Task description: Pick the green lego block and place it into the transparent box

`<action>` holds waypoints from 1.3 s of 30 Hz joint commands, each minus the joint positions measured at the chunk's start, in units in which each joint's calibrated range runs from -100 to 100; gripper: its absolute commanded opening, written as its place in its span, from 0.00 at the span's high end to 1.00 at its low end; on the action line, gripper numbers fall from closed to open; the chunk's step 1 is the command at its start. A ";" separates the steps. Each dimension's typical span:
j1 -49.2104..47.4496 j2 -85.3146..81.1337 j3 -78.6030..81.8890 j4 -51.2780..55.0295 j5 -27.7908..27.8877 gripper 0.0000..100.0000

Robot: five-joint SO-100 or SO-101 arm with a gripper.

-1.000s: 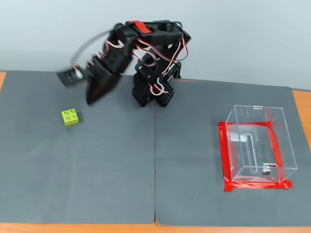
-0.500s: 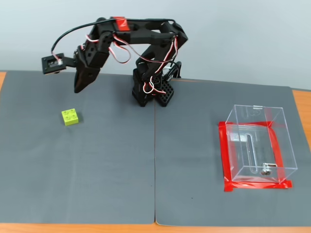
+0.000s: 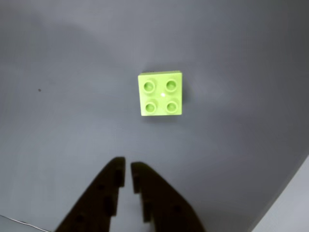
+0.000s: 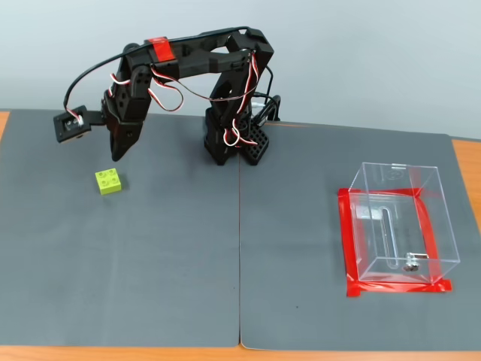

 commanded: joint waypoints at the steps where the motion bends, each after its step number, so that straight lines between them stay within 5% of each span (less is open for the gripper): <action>1: -1.30 0.77 -2.33 -0.72 -0.30 0.98; 17: 0.64 8.99 -3.06 -1.33 0.06 0.66; 39: 0.11 16.20 -2.88 -14.52 0.11 0.66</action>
